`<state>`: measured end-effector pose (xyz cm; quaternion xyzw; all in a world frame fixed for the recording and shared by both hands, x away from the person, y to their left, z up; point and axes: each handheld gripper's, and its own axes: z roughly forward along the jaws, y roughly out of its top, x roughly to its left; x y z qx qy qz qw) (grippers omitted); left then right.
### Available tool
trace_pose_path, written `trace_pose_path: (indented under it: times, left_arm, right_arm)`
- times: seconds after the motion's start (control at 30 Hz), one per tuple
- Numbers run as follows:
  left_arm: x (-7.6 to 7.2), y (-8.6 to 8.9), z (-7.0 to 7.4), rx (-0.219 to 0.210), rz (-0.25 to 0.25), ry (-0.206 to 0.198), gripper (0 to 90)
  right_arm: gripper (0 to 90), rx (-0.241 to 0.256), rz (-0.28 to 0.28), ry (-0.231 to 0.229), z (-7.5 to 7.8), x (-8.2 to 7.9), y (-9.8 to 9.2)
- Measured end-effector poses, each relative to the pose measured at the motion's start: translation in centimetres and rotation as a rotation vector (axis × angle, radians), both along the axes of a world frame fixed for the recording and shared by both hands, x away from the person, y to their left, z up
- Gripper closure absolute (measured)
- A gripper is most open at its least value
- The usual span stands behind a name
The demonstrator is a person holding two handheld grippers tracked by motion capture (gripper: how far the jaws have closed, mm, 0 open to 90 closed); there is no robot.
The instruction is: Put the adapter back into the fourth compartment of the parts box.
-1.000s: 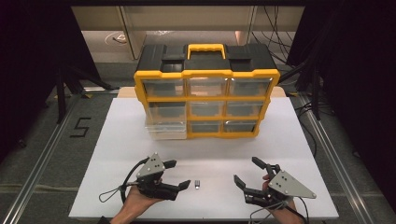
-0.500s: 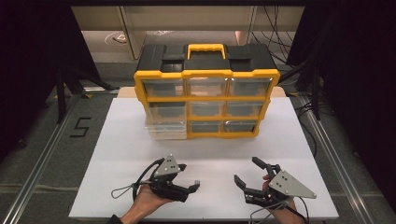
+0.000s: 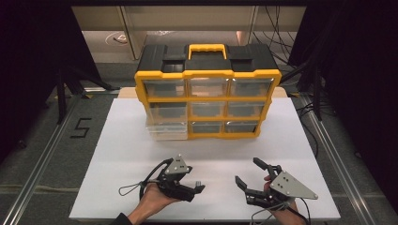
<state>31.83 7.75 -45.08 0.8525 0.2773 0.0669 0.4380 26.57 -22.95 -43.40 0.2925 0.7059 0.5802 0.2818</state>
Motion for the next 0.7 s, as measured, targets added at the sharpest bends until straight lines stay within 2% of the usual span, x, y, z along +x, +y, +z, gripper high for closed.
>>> trace_pose_path:
  times: [0.23, 0.27, 0.3, 0.33, 0.37, 0.57, 0.6, 0.7]
  left_arm:
    - [0.3, -0.8, -0.1, 0.053, -0.012, 0.004, 25.1]
    - [0.4, -1.1, -0.3, 0.079, -0.011, 0.006, 25.6]
    - [0.4, -1.1, -0.3, 0.079, -0.011, 0.006, 25.8]
    - [0.6, -1.5, -0.5, 0.105, -0.016, 0.022, 25.8]
    - [0.6, -1.5, -0.5, 0.105, -0.016, 0.022, 26.1]
    - [1.0, -2.4, -1.2, 0.167, -0.036, 0.046, 28.4]
    - [1.1, -2.7, -1.3, 0.172, -0.034, 0.062, 28.7]
    - [1.2, -3.0, -1.4, 0.183, -0.042, 0.073, 30.3]
  right_arm:
    - [19.3, 0.000, 0.001, 0.000, 0.0, 0.0, 0.0]
    - [19.3, 0.000, 0.001, 0.000, 0.0, 0.0, 0.0]
    - [19.3, 0.000, 0.001, 0.000, 0.0, 0.0, 0.0]
    - [19.3, 0.001, 0.000, 0.000, 0.0, 0.0, 0.0]
    - [19.3, 0.001, 0.000, 0.000, 0.0, 0.0, 0.0]
    - [19.3, 0.002, -0.001, 0.001, 0.0, 0.0, 0.0]
    - [19.4, 0.002, -0.001, 0.002, 0.0, 0.0, 0.0]
    - [19.4, 0.000, 0.001, 0.000, 0.0, 0.0, 0.0]
